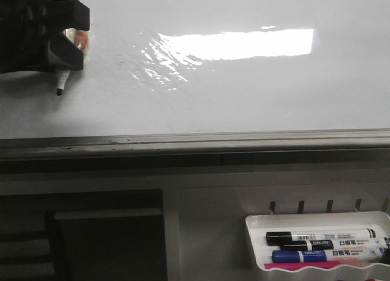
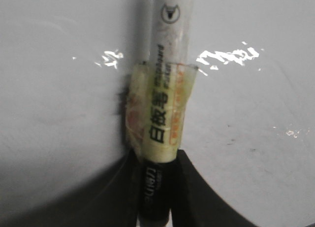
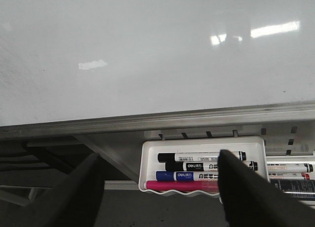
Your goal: Write number 7 on whiteboard
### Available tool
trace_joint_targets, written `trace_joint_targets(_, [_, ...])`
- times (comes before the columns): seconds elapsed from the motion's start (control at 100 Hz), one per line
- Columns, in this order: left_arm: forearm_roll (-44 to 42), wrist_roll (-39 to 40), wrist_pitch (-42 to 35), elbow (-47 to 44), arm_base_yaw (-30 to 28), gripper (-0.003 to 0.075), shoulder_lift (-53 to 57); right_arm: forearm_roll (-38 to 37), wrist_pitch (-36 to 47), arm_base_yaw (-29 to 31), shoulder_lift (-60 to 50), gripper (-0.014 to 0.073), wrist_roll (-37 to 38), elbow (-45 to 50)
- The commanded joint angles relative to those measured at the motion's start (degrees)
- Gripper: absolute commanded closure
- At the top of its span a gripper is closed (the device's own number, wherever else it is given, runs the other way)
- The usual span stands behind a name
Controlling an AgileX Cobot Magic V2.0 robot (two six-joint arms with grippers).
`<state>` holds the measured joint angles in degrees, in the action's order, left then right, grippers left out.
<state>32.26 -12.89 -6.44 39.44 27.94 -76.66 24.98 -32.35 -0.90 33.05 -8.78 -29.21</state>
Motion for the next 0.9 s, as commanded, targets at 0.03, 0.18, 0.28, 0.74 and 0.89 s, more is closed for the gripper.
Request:
trace_joint_targets(0.03, [-3.4, -0.2, 0.2, 1.5, 0.0, 0.0741, 3.1, 1.8, 2.4, 0.0, 0.6, 0.0157, -0.6, -1.9])
trace_joint_targets(0.18, [-12.0, -0.2, 7.7, 2.2, 0.9, 0.0741, 7.6, 9.0, -2.7, 0.0, 1.9, 0.0157, -7.3, -3.3])
trace_joint_targets(0.28, [-18.3, -0.3, 14.5, 3.7, 3.2, 0.0741, 10.4, 18.9, -6.9, 0.0, 4.4, 0.0157, -16.3, -5.3])
trace_joint_targets(0.74, [-31.0, -2.2, 23.6, 5.7, 25.1, 0.0741, 12.4, 45.5, -27.6, 0.0, 21.7, 0.0157, -35.9, -16.9])
trace_joint_targets(0.89, [-31.9, -2.2, 23.8, 6.1, 27.7, 0.0741, 10.9, 45.8, -31.3, 0.0, 26.6, 0.0157, -36.3, -19.8])
